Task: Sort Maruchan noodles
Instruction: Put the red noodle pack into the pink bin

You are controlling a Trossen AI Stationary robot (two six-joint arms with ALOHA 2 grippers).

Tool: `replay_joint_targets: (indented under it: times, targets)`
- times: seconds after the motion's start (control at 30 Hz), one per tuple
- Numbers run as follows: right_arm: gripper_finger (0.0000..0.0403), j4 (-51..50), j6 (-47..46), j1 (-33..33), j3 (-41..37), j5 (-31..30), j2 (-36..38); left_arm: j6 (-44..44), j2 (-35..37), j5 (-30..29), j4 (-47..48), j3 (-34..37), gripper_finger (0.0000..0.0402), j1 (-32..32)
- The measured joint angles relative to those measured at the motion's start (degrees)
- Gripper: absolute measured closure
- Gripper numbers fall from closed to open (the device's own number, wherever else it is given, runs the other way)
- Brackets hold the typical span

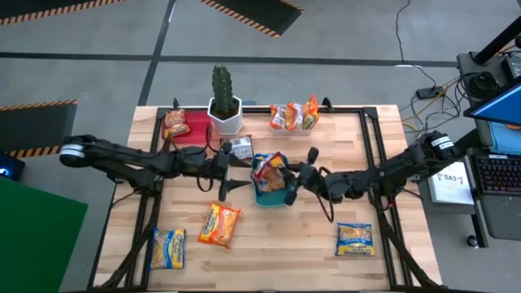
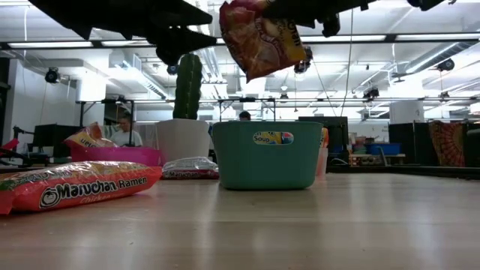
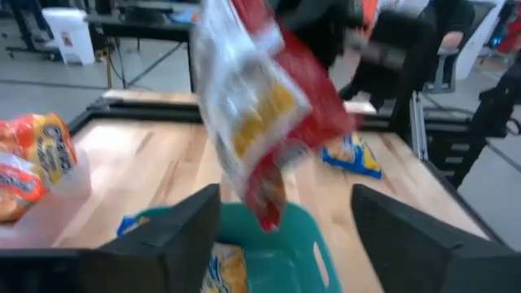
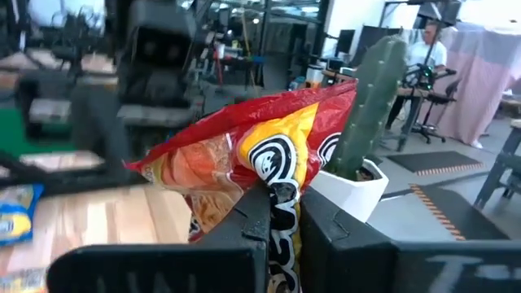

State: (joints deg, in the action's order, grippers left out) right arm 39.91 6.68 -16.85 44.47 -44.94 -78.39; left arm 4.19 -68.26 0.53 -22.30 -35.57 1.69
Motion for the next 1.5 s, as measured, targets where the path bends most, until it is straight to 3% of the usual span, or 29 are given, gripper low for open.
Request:
replay_joint_targets:
  times: [0.13,0.23,0.4,0.57,0.77,0.97,1.3,1.5]
  targets:
    - [0.0385,1.99,-1.59,0.97,0.00,0.24,-0.06,-0.28,-2.17,0.05,0.25,0.00,0.0096,0.00]
    - [0.0385,2.81,-2.72,1.62,0.02,1.54,-0.10,-0.26,-3.58,0.01,-1.52,-0.20,0.0086,0.00]
    - [0.0385,3.10,-4.72,2.85,0.02,6.37,-0.15,-0.04,-6.26,-0.18,-8.99,-0.31,0.0092,-0.02]
    - [0.0385,3.68,-4.59,2.92,0.02,6.57,-0.17,-0.02,-8.18,-3.12,-14.00,-0.31,0.0103,-0.09]
    - [0.0385,3.80,-3.09,3.01,0.02,7.91,-0.17,-0.04,-12.30,-3.16,-26.94,-0.31,0.0122,-0.02]
    - [0.0385,3.72,-2.34,3.01,0.02,7.89,-0.17,-1.44,-15.31,-6.55,-31.10,-0.31,0.0184,-0.02]
    - [0.0377,3.79,-1.95,3.03,0.02,7.93,-0.17,-2.03,-15.08,-7.62,-31.04,-0.31,0.0381,-0.07]
    - [0.0311,3.90,-2.82,3.23,0.03,7.43,0.31,-2.16,-14.43,-7.64,-30.06,-0.31,0.0367,-0.02]
